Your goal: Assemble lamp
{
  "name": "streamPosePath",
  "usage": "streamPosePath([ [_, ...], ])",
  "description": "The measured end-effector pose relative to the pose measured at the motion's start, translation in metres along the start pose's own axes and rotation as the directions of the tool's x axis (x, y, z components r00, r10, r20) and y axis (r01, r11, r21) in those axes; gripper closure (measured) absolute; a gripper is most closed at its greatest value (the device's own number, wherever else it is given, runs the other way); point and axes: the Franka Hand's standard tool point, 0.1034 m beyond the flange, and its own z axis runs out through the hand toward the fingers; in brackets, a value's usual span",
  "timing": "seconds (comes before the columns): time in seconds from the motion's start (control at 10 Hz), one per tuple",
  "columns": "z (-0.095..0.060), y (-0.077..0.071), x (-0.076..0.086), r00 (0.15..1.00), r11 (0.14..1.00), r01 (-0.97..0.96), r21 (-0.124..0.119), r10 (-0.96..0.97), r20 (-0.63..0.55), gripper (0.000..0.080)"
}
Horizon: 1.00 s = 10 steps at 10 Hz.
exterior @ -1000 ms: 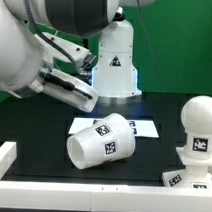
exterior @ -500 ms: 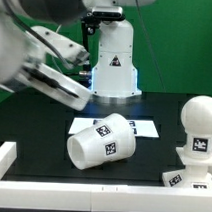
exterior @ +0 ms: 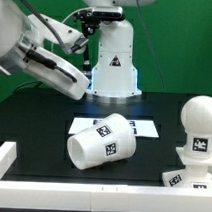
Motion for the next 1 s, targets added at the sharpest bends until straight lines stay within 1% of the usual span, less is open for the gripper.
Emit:
streamPosePath([
  [0.2,0.000,0.000,0.000,1.000,1.000,-0.003,0.004,0.003,0.001,0.0100],
  [0.3,-0.008,-0.007,0.001,0.999,0.995,-0.046,0.087,0.045,0.016,0.0100],
  [0.4,-0.021,-0.009,0.007,0.999,0.991,-0.036,0.126,0.041,-0.036,0.0100],
  [0.5,-0.030,-0.016,0.007,0.994,0.987,-0.032,0.155,0.048,-0.095,0.0100],
  [0.6,-0.037,-0.021,0.014,0.987,0.985,-0.023,0.172,0.050,-0.151,0.0100],
  [0.7,-0.044,-0.026,0.017,0.977,0.987,-0.002,0.164,0.038,-0.212,0.0100],
  [0.8,-0.046,-0.029,0.009,0.973,0.991,0.007,0.134,0.024,-0.229,0.0100],
  [1.0,-0.043,-0.028,0.010,0.974,0.991,0.004,0.135,0.026,-0.223,0.0100],
])
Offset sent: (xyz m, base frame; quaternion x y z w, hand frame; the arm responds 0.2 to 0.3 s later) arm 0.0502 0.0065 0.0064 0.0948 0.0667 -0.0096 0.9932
